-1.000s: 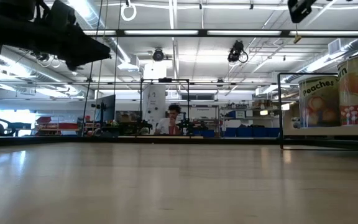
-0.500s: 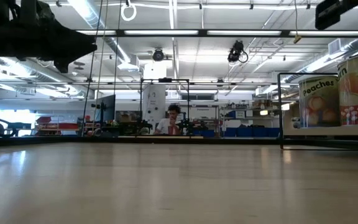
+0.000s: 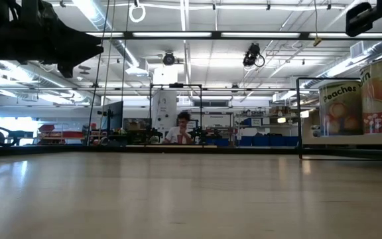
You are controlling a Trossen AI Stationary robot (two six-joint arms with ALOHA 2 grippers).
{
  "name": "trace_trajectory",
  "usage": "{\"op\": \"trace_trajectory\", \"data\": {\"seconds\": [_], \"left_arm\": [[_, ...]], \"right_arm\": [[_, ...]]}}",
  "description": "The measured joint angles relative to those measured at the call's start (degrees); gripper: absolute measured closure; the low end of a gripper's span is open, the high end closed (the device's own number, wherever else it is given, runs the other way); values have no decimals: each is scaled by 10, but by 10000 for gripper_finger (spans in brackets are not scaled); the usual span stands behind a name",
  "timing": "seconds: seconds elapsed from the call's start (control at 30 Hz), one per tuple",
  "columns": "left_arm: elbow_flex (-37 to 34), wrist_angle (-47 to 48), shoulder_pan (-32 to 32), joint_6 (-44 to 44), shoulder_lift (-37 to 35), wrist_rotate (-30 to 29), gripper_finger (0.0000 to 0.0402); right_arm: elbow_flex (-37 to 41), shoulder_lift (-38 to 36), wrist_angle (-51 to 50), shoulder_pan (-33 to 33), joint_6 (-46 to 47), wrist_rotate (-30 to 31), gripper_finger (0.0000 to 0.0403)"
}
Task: Pick and place cans onto a shelf
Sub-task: Return to Home Position
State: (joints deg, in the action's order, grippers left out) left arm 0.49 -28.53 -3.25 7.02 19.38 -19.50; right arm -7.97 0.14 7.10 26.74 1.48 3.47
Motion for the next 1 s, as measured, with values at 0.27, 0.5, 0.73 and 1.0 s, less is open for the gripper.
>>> {"op": "trace_trajectory", "data": {"seconds": [0.27, 0.5, 0.73, 1.0], "left_arm": [[0, -4, 0, 3, 5, 1, 260], [0, 8, 0, 17, 5, 2, 260], [0, 16, 0, 18, 5, 2, 260], [0, 18, 0, 13, 5, 2, 260]], "right_arm": [[75, 2, 61, -88, 34, -7, 398], [76, 2, 64, -173, -15, -86, 398], [76, 2, 39, -230, -12, -67, 398], [76, 2, 7, -235, 15, -65, 392]]}}
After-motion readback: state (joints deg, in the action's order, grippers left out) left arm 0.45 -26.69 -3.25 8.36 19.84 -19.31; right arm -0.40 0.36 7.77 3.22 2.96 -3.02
